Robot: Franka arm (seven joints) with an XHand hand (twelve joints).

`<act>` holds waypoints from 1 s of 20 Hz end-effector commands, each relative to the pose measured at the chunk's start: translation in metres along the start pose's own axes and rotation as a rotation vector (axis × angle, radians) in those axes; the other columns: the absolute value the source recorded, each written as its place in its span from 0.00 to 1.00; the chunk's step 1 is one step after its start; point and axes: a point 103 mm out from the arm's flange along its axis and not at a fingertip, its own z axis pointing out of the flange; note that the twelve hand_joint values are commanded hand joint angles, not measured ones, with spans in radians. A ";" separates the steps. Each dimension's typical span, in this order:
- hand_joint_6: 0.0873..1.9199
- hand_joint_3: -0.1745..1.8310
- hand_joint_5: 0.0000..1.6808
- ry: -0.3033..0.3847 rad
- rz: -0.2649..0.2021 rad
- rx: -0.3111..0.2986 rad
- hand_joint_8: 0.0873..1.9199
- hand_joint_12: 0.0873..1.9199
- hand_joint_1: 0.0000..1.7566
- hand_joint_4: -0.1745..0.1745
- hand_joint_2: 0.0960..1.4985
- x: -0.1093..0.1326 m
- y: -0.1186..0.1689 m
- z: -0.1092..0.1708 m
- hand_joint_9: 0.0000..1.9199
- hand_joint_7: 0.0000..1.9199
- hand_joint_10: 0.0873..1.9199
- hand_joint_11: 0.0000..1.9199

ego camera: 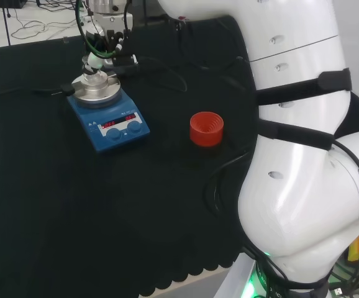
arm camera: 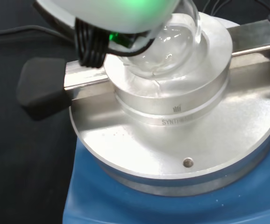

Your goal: Place the round-bottom flask on the heater.

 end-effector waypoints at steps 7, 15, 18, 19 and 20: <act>0.48 0.48 0.68 0.005 0.014 0.040 0.34 0.67 0.64 0.61 0.40 -0.007 0.006 0.006 0.39 0.29 0.27 0.23; 0.43 0.38 0.37 0.008 0.016 0.056 0.37 0.71 0.53 0.35 0.42 -0.010 0.004 0.006 0.26 0.15 0.34 0.12; 0.42 0.39 0.33 0.010 0.012 0.050 0.37 0.71 0.52 0.33 0.40 -0.012 0.000 0.004 0.25 0.14 0.34 0.10; 0.41 0.39 0.32 0.011 0.010 0.047 0.37 0.71 0.51 0.33 0.39 -0.012 -0.002 0.002 0.24 0.13 0.34 0.10; 0.40 0.40 0.31 0.012 0.007 0.039 0.37 0.71 0.51 0.34 0.39 -0.013 -0.005 0.001 0.24 0.13 0.34 0.09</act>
